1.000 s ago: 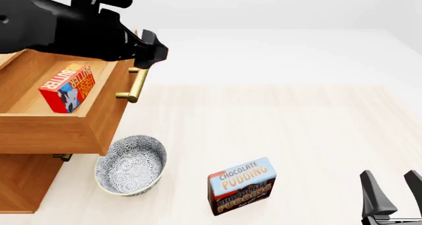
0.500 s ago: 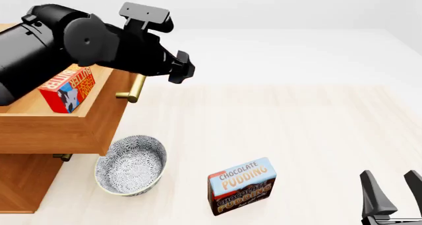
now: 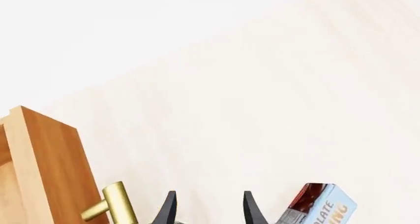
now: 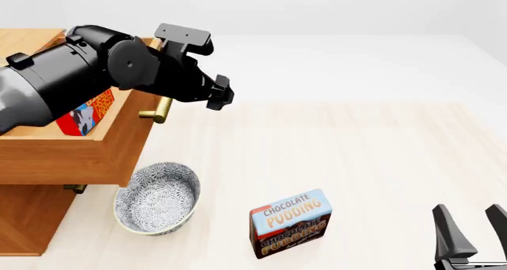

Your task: Put the butter at the back in the top drawer of the cabinet and close it.

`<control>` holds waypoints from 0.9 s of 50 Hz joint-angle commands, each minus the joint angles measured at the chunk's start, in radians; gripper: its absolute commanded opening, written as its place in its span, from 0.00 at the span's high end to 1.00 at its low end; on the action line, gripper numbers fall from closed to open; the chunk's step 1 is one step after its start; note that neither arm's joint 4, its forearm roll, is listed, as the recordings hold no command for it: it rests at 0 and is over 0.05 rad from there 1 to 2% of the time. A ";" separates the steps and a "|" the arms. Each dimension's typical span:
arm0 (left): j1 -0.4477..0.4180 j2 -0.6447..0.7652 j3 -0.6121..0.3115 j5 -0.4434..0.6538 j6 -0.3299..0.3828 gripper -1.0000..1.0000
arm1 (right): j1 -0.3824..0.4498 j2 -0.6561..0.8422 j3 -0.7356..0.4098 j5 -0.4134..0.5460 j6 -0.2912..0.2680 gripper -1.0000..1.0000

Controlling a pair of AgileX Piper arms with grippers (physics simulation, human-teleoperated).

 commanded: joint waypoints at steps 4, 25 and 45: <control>0.042 0.010 0.039 -0.022 -0.002 0.00 | 0.000 0.000 0.000 0.000 0.000 0.00; 0.108 0.003 0.110 -0.059 -0.003 0.00 | 0.000 0.000 0.000 0.000 0.000 0.00; 0.177 -0.032 0.161 -0.072 0.004 0.00 | 0.000 0.000 0.000 0.000 0.000 0.00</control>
